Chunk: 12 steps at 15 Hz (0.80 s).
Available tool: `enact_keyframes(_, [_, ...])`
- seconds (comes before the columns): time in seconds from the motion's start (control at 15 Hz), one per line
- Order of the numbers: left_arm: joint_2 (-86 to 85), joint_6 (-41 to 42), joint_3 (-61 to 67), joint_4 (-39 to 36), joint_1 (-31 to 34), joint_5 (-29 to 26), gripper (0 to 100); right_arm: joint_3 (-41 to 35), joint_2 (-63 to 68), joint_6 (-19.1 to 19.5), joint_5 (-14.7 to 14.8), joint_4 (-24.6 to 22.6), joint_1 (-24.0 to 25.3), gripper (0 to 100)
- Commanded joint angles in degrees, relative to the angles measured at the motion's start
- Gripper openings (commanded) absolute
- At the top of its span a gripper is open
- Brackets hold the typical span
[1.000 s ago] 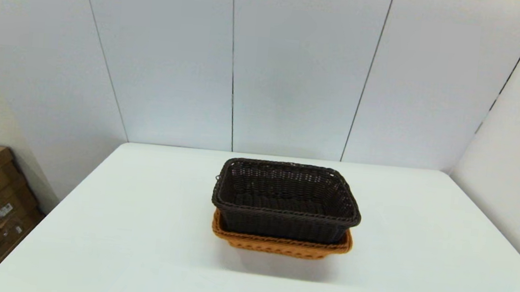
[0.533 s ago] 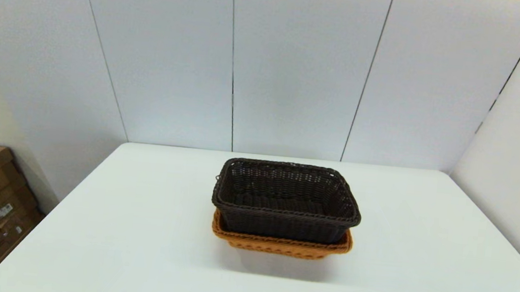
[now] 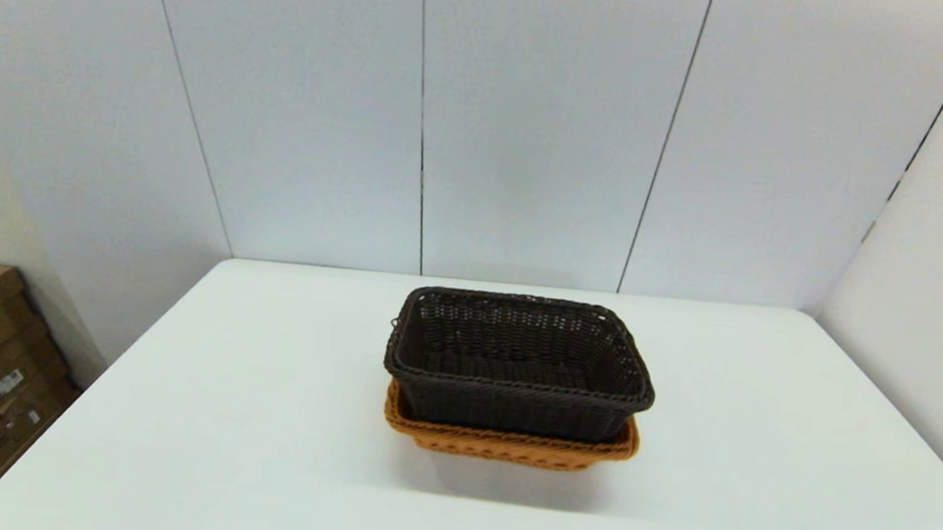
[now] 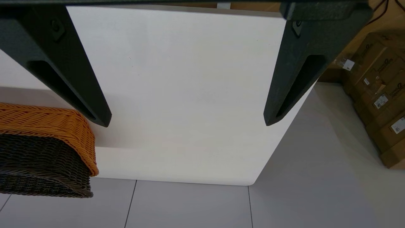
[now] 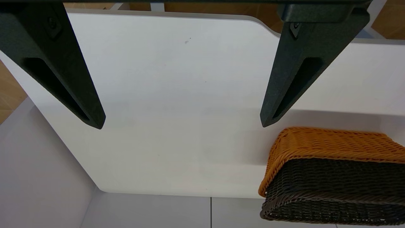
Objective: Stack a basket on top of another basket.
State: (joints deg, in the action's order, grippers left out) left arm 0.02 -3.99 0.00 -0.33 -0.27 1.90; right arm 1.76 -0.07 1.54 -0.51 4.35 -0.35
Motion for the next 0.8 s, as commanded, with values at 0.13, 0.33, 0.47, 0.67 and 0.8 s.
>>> enact_keyframes(0.13, [-0.11, -0.06, 0.00, -0.02, 0.00, 0.03, 100, 0.00, 0.07, 0.13, -0.02, 0.04, 0.00, 100])
enact_keyframes(0.33, [-0.11, -0.06, 0.00, -0.02, 0.00, 0.03, 100, 0.00, 0.07, 0.05, -0.02, 0.04, 0.00, 100])
enact_keyframes(0.47, [-0.11, -0.06, 0.00, -0.02, 0.00, 0.03, 100, -0.09, -0.01, 0.75, -0.02, 0.04, 0.00, 100])
enact_keyframes(0.67, [-0.11, -0.06, 0.00, -0.02, 0.00, 0.03, 100, -0.09, 0.07, -0.13, 0.07, 0.04, 0.00, 100])
enact_keyframes(0.8, [-0.11, -0.06, 0.00, -0.02, 0.00, 0.03, 100, -0.09, 0.07, -0.22, 0.07, 0.04, 0.00, 100])
